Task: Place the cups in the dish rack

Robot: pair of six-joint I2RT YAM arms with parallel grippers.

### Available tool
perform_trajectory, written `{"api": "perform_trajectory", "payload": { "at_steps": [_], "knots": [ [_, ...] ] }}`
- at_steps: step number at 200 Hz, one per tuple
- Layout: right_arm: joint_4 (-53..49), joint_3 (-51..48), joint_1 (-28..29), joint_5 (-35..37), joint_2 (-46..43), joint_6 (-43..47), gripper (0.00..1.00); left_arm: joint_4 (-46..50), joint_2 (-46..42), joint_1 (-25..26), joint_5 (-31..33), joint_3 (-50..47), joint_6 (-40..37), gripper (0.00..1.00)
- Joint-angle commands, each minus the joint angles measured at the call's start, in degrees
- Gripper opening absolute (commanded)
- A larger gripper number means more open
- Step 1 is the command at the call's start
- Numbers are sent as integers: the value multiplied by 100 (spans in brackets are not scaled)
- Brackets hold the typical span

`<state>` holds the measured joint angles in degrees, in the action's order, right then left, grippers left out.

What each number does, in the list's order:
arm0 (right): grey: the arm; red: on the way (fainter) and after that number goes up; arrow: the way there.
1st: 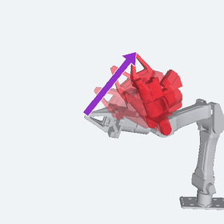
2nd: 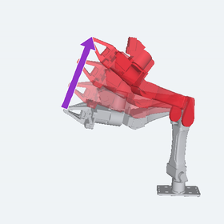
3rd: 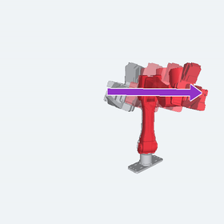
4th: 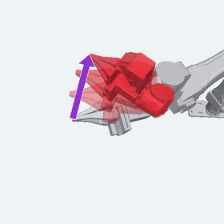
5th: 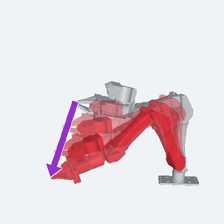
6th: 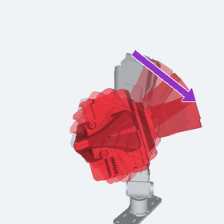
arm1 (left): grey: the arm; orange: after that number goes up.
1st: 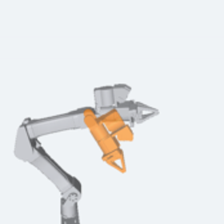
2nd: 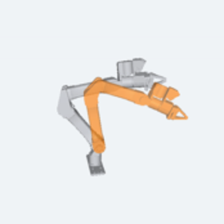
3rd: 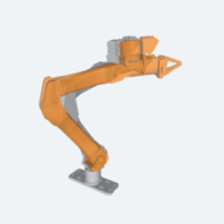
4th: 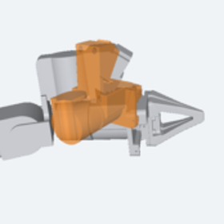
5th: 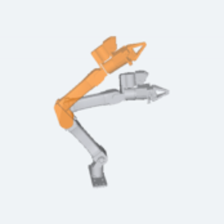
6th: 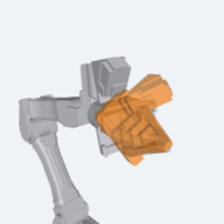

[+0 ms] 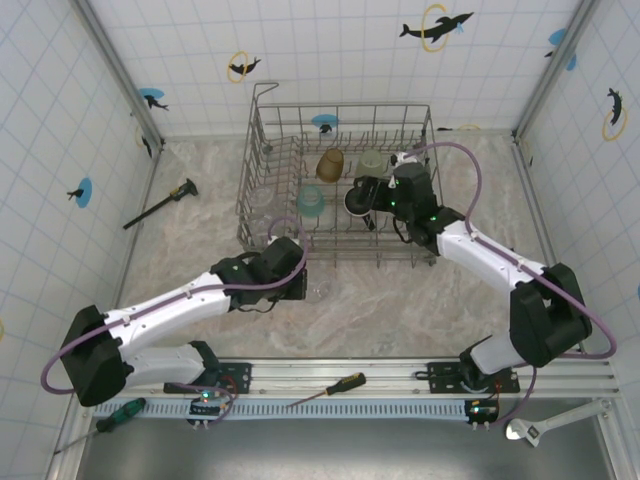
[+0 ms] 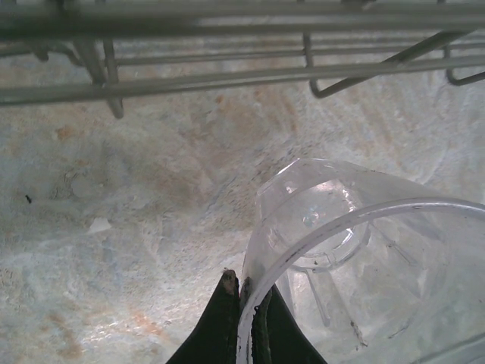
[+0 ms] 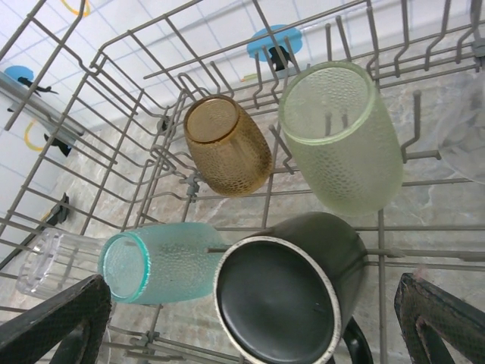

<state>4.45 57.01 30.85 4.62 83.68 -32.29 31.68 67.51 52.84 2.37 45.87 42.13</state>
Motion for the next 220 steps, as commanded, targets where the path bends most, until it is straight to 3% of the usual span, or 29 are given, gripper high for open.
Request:
{"api": "perform_trajectory", "payload": {
  "at_steps": [1,41,80,138,220],
  "knots": [
    [58,-133,-79,-32,-220,-66,100,213,26,38,154,432,-245,0],
    [49,-177,-164,-65,-275,-75,100,462,226,42,94,959,-412,0],
    [53,-191,-237,-94,-297,-84,100,339,459,42,-474,1499,-491,0],
    [32,-183,-272,-126,-316,-93,100,294,784,42,-482,2142,-644,0],
    [-168,-269,-364,-69,-499,-58,100,-122,1406,42,-1028,3140,-785,0]
  ]
}}
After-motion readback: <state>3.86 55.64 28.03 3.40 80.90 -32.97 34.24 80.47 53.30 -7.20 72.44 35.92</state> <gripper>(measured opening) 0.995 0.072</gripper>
